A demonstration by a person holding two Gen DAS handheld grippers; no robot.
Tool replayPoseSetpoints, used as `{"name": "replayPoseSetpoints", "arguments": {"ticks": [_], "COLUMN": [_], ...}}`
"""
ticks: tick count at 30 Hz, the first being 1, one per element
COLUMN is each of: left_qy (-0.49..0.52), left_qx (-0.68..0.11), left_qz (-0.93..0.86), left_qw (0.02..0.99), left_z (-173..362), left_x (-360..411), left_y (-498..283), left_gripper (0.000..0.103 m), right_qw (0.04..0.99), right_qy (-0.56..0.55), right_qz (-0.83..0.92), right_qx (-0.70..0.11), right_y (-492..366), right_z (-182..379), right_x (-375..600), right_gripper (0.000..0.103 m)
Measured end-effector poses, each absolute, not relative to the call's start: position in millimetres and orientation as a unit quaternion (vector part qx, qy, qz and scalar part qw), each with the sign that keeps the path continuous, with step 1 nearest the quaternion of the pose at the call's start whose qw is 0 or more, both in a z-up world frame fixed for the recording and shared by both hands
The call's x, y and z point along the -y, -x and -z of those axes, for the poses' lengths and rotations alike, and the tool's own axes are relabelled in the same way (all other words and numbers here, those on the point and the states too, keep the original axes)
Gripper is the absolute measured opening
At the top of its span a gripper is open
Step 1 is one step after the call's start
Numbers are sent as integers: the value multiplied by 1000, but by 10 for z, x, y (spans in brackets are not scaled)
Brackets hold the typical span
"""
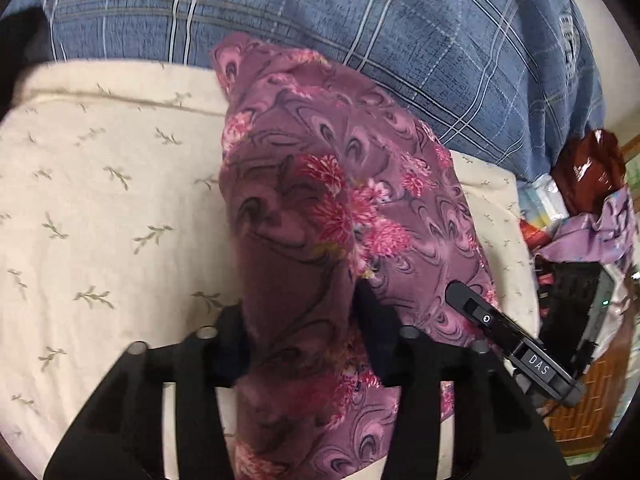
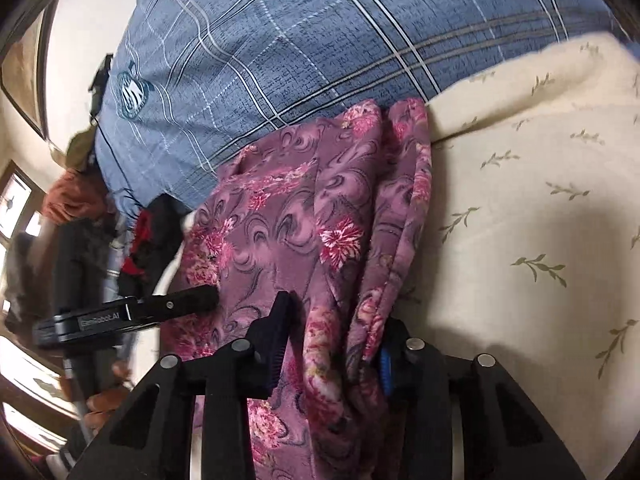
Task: Fold small clothes
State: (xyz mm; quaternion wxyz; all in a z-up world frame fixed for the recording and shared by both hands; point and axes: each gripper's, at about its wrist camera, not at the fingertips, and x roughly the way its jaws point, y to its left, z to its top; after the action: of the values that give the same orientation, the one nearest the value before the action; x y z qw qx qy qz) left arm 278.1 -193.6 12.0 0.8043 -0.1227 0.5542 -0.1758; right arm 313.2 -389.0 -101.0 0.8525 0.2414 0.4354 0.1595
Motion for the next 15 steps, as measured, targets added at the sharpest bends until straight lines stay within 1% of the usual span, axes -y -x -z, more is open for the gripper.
{"name": "replayPoseSetpoints", "arguments": {"ticks": [3, 5, 13, 15], "left_qy": [119, 123, 117, 113], "left_qx": [-557, -560, -564, -566], "left_qz": [171, 172, 176, 183], "left_qw": [804, 801, 798, 796], "left_z": [-118, -90, -79, -97], "left_x": [1948, 1964, 1961, 1931], "left_y": [-2780, -2804, -2822, -2844], "left_gripper": [42, 42, 44, 44], "right_qw": [851, 848, 848, 847], "right_qy": [-238, -242, -269, -282], "right_qz": [-145, -143, -126, -118], "right_qx": [-446, -448, -439, -436], "right_y": [-3149, -3155, -3219, -3281], "right_z": [988, 965, 859, 848], "right_x": [3860, 3880, 4042, 4095], "right_gripper": [37, 40, 41, 44]}}
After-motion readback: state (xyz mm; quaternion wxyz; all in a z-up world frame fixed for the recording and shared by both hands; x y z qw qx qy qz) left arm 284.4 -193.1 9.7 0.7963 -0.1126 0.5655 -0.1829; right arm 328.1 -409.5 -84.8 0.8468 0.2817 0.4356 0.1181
